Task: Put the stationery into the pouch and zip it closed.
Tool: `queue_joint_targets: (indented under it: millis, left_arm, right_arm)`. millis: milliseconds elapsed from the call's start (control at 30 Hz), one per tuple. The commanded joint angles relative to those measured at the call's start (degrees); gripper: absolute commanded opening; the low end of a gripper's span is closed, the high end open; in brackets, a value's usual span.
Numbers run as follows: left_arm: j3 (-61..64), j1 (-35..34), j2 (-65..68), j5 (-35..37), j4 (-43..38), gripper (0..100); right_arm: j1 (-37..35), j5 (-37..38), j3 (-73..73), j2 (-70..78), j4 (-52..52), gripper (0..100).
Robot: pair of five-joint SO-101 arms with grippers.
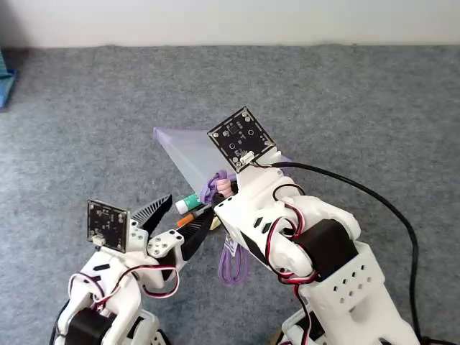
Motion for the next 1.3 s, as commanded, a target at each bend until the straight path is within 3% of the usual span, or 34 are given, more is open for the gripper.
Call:
queue_joint_targets:
  millis: [0, 567, 767, 1067, 1267]
  left_arm:
    - [0.0, 0.4, 0.0, 0.9, -2.7, 26]
    - [5.3, -4.4, 0.0, 0.8, -7.2, 25]
    - [7.0, -4.0, -0.1, 0.6, -7.5, 16]
    - [7.4, -2.1, -0.1, -0.4, -7.2, 14]
    - [9.9, -2.3, -0.1, -5.4, -7.3, 1]
  right_arm:
    - [-0.3, 0.4, -0.5, -1.1, -1.1, 0.8]
    - [-0.4, 0.4, -0.6, -1.3, 2.9, 0.8]
    - [-4.3, 0.4, -0.6, -1.3, 3.0, 0.8]
    - [-5.3, 0.4, -0.8, -1.4, 4.9, 0.8]
    - [-5.0, 0.4, -1.1, -3.2, 6.0, 0.8]
